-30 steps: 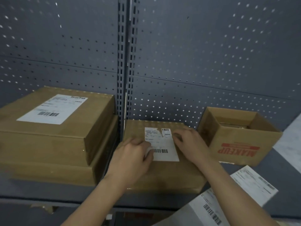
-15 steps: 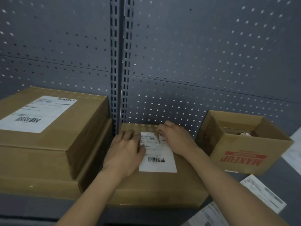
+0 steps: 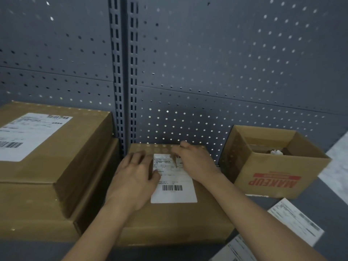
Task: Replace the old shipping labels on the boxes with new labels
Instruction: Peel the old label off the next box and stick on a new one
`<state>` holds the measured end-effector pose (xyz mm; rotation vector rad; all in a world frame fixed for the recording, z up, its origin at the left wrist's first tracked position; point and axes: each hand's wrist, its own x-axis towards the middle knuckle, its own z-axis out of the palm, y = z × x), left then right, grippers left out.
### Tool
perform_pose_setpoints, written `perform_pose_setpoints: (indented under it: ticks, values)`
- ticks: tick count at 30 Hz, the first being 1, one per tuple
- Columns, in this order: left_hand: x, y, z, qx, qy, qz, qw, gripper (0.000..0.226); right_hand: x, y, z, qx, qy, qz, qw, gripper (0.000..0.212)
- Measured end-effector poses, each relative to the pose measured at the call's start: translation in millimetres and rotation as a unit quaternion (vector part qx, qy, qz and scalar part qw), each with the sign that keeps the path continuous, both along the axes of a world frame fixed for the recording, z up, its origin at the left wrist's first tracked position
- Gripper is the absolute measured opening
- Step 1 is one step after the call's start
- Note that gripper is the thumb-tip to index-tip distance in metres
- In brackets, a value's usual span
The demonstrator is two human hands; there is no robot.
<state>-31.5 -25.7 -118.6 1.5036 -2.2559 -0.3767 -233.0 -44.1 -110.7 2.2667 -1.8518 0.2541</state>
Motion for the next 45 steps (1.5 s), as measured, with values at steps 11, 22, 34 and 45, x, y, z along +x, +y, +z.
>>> perform_pose_setpoints:
  ticks: [11,22,34,45]
  values:
    - [1,3,3,0.007,0.004,0.002,1.0,0.055,0,0,-4,-0.006,-0.013,0.007,1.0,0.029]
    - [0,5,4,0.006,0.007,0.002,1.0,0.053,-4,4,-5,-0.044,-0.074,0.003,0.996,0.024]
    - [1,3,4,0.007,0.016,0.0,1.0,0.051,-4,-5,8,0.032,-0.062,-0.021,0.997,0.007]
    - [1,2,1,0.003,0.012,0.008,1.0,0.053,-4,-1,4,0.037,-0.037,-0.03,0.998,0.023]
